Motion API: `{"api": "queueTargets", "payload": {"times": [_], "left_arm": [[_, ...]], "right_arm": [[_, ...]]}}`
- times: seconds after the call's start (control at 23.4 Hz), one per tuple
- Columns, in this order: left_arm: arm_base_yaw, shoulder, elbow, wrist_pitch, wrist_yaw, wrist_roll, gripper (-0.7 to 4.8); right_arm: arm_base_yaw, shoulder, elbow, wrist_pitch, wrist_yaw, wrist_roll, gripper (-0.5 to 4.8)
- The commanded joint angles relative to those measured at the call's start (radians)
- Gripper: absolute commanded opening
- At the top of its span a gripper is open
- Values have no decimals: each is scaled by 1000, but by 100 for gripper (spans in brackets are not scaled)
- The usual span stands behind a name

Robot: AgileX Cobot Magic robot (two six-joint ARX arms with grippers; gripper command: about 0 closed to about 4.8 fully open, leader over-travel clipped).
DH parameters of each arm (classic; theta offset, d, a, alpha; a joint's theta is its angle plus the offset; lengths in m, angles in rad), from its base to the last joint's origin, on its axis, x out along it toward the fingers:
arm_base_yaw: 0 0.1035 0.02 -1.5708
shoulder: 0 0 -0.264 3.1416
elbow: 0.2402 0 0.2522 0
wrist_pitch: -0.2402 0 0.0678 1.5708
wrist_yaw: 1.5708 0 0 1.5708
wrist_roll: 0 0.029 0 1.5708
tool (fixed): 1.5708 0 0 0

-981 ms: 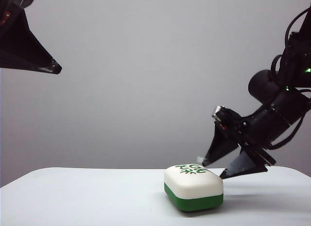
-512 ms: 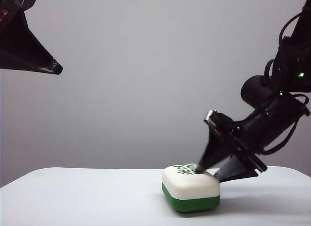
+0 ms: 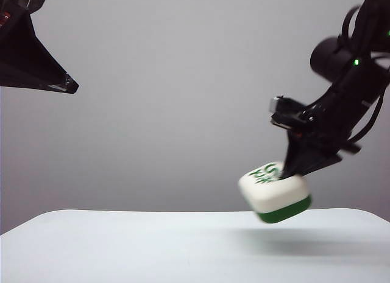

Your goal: Pick up the foam mahjong on the table and turn it over.

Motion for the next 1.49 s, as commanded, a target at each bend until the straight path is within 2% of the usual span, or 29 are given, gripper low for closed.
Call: {"api": "queueTargets", "payload": {"times": [0.04,0.13,0.3,0.51,0.64,0.73,0.77,0.81,0.85,0.9,1.11,1.24,1.28,1.32,1.37,1.49], "left_arm": [[-1,-1,5,10,5,4,-5],[-1,-1,5,9,5,4,-5],[-1,-1,5,10,5,4,-5],[-1,-1,5,8,10,3,-5],[-1,-1,5,6,15,-2,-5],[-1,-1,5,-6,16,-4,-5],[-1,-1,5,-12,16,-4,-5],[-1,-1,5,-20,16,-4,-5],[-1,-1,5,-26,16,-4,-5],[-1,-1,5,-36,16,-4,-5],[-1,-1,5,-62,16,-4,-5],[-1,-1,5,-66,15,-1,-5],[-1,-3,6,-65,5,4,-5],[-1,-4,7,-66,-9,4,-5],[-1,-16,8,-66,-60,4,-5],[-1,-72,8,-56,-200,40,-5]], "right_arm": [[4,-19,46,-178,303,-60,-7],[4,-19,65,-259,391,-71,-7],[32,-18,74,-290,505,-73,-7],[106,44,74,-286,515,-76,-7],[183,112,75,-285,535,-70,-6],[238,122,75,-263,476,-66,7],[259,122,75,-246,446,-66,34],[292,122,82,-227,412,-62,90],[306,122,93,-224,392,-58,116],[332,123,113,-207,366,-43,118],[354,121,207,-204,332,-19,118],[352,96,272,-298,332,-19,115],[352,78,275,-309,317,-19,97],[352,56,272,-316,293,-19,51],[352,18,271,-333,254,-19,-6],[345,-68,268,-388,248,-17,-6]]}}
